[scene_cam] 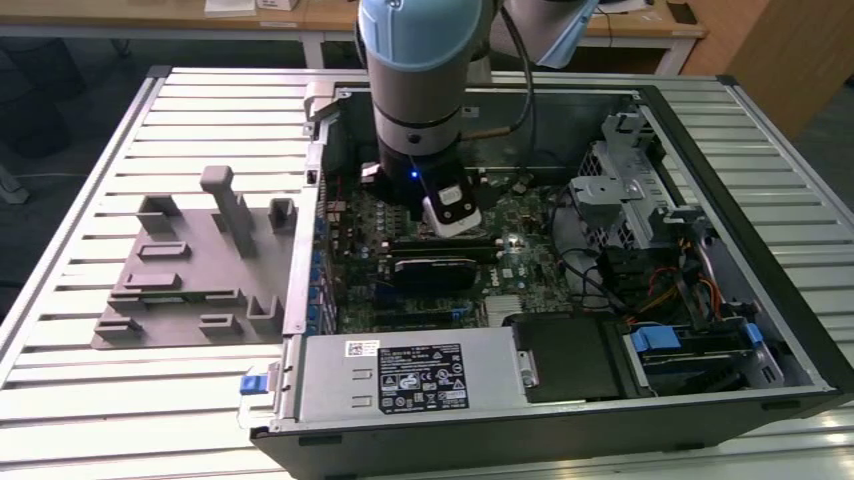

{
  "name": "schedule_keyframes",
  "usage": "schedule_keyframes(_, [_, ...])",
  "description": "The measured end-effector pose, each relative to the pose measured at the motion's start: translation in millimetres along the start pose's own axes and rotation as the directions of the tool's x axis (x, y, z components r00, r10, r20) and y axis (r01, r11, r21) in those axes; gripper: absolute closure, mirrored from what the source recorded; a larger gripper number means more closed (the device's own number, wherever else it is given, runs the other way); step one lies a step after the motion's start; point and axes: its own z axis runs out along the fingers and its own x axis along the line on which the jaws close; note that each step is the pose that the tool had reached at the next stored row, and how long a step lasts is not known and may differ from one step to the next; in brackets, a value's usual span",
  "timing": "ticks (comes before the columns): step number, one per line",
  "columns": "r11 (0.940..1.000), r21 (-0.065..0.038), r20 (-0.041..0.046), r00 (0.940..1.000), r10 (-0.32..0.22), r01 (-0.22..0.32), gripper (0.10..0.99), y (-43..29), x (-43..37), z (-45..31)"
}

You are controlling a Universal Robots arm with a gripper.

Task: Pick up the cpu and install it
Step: 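Install the second cpu locking lever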

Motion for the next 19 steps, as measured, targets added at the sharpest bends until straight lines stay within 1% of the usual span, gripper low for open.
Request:
schedule_keyframes(2, [1.0000, 0.000, -0.0001, 1.0000, 0.000, 0.000, 0.980, 1.5, -0.1, -5.6])
schedule_keyframes(6, [1.0000, 0.000, 0.0000, 1.0000, 0.000, 0.000, 0.980, 3.6, -0.1, -13.2])
schedule_keyframes(9, [1.0000, 0.003, 0.0004, 1.0000, 0.000, 0.000, 0.980, 4.6, -0.3, -17.0])
schedule_keyframes(11, [1.0000, 0.006, 0.0005, 1.0000, 0.000, 0.000, 0.980, 5.0, -1.9, -17.2])
schedule_keyframes(14, [0.9999, 0.017, 0.0008, 1.0000, 0.003, -0.003, 0.980, 5.6, -7.1, -17.1])
schedule_keyframes(16, [0.9996, 0.027, 0.0018, 1.0000, 0.005, -0.005, 0.980, 6.1, -10.9, -16.9])
schedule_keyframes(17, [0.9994, 0.035, 0.0028, 1.0000, 0.006, -0.006, 0.980, 6.4, -12.9, -16.8])
schedule_keyframes(19, [0.9985, 0.053, 0.0059, 1.0000, 0.007, -0.008, 0.980, 6.8, -16.0, -16.7])
